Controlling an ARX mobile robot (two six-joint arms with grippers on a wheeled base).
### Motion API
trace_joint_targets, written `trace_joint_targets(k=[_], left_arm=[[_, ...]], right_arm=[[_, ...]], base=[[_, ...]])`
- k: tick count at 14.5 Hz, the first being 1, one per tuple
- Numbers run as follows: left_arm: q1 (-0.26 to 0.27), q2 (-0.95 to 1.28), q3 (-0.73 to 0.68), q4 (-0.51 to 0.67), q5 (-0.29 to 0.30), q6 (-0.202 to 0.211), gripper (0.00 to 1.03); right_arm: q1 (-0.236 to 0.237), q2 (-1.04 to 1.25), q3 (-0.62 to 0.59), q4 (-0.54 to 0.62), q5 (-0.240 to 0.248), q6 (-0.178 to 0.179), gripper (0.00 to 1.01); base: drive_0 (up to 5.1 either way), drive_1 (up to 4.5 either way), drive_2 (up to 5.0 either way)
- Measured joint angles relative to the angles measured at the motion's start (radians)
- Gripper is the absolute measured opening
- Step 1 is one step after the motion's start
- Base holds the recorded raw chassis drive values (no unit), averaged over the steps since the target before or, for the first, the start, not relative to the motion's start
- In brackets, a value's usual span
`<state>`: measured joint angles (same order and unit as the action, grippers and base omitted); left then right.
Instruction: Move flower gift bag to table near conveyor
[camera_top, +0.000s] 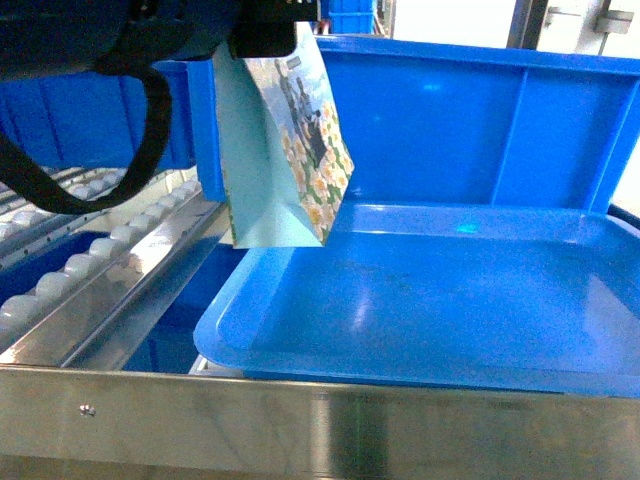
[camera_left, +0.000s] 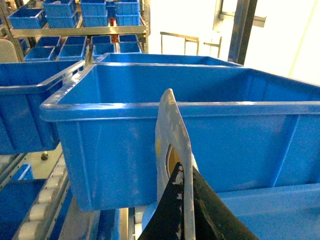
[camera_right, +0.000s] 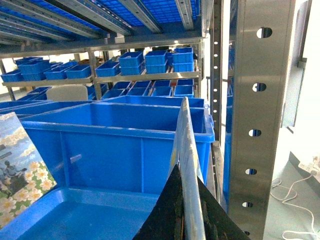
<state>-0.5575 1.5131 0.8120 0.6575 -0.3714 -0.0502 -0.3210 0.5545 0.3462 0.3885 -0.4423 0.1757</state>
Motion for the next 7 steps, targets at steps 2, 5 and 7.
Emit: trace_joint_targets(k=[2, 5, 7], left_arm=[[0.053, -0.124, -0.083, 0.038, 0.018, 0.040, 0.02], [0.137, -0.317, -0.203, 0.062, 0.050, 0.104, 0.02], [0.183, -0.425, -0.277, 0.010, 0.065, 0.107, 0.02]], right_arm=[[0.000, 0.000, 0.000, 0.000, 0.000, 0.000, 0.02], [0.000, 0.000, 0.000, 0.000, 0.000, 0.000, 0.02], [0.000, 0.000, 0.000, 0.000, 0.000, 0.000, 0.02]], base=[[0.0, 0.00, 0.0], [0.0, 0.00, 0.0], [0.0, 0.00, 0.0]])
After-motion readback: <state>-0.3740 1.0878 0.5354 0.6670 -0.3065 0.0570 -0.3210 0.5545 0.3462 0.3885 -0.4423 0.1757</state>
